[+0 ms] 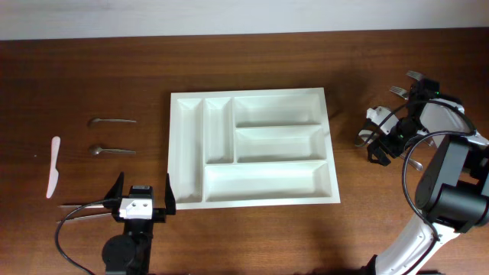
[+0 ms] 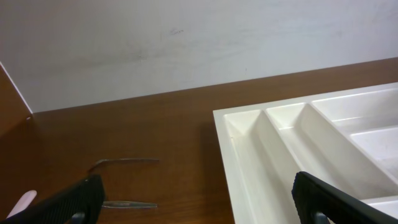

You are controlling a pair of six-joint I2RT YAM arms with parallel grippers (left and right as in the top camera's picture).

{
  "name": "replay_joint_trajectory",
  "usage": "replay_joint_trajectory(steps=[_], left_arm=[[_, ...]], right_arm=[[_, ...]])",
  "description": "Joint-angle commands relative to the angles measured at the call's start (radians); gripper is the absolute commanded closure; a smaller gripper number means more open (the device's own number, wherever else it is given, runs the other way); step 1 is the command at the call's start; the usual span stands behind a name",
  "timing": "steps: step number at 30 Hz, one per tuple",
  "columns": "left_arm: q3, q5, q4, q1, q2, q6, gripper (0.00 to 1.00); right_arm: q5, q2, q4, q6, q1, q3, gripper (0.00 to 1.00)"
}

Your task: Pack container

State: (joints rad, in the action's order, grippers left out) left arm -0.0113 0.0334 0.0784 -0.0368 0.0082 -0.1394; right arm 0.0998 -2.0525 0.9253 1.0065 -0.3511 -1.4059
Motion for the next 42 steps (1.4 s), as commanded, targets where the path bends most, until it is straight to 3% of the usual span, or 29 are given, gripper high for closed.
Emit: replay_joint_trajectory(steps=[1,42], left_arm=[[0.002,0.011,0.003,0.005,-0.001,-0.012,0.01],[0.002,0.011,0.003,0.005,-0.001,-0.012,0.01]], right_arm=[[0.021,-0.015,-0.006,0.011,-0.008,0.005,0.01],[0.045,-0.082,0.012,0.007,-0.043,0.009,0.01]])
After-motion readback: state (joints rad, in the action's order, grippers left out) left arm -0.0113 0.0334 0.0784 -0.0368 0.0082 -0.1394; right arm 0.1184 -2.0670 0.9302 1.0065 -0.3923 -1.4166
